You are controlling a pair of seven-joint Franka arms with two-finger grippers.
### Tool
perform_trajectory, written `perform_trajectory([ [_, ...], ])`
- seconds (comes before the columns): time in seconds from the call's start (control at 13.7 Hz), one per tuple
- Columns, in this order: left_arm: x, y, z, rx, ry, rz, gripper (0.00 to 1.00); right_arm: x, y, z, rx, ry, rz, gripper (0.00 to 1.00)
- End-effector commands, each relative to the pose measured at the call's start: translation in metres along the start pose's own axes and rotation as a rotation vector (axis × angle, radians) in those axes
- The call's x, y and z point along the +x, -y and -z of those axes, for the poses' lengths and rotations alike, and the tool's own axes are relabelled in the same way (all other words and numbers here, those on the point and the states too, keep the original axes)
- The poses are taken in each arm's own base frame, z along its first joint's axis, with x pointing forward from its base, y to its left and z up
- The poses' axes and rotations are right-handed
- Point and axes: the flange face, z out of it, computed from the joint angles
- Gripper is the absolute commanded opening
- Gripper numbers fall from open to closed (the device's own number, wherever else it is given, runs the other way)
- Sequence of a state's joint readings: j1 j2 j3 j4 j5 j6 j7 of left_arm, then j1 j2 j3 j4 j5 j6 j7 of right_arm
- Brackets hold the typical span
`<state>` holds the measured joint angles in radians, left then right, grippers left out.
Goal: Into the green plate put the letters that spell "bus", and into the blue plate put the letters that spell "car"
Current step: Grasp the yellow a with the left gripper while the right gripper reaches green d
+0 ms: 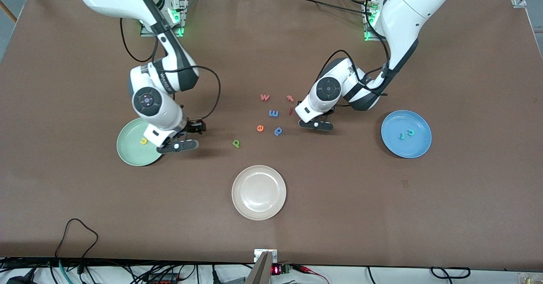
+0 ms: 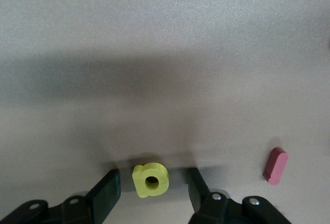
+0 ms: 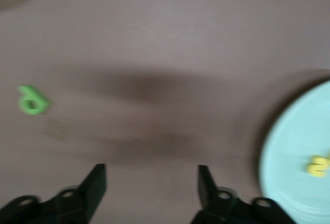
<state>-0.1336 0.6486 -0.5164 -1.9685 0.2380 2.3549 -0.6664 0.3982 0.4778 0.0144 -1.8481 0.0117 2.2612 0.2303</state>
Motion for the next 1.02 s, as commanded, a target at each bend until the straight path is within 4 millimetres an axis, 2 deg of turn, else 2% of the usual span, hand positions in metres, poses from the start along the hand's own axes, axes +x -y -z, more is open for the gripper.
perform_trajectory([
  [0.0, -0.003, 0.008, -0.013, 0.021, 0.012, 0.002, 0.34, 0.009, 0.041, -0.009, 0.015, -0.005, 0.027, 0.60],
  [0.29, 0.000, 0.014, -0.014, 0.019, 0.015, 0.012, 0.15, 0.012, 0.081, -0.028, 0.010, -0.003, 0.089, 0.60],
  [0.44, 0.000, 0.014, -0.013, 0.020, 0.013, 0.014, 0.10, 0.014, 0.091, -0.036, 0.011, -0.025, 0.129, 0.60],
  [0.58, 0.005, 0.023, -0.005, 0.020, 0.009, 0.027, 0.08, 0.019, 0.092, -0.040, 0.017, -0.057, 0.197, 0.60],
  [0.73, 0.010, 0.042, 0.025, 0.063, 0.017, 0.046, 0.07, 0.026, 0.096, -0.039, 0.023, -0.074, 0.228, 0.60],
  [0.95, 0.013, 0.078, 0.095, 0.137, -0.009, 0.114, 0.07, 0.032, 0.111, -0.037, 0.027, -0.097, 0.248, 0.60],
])
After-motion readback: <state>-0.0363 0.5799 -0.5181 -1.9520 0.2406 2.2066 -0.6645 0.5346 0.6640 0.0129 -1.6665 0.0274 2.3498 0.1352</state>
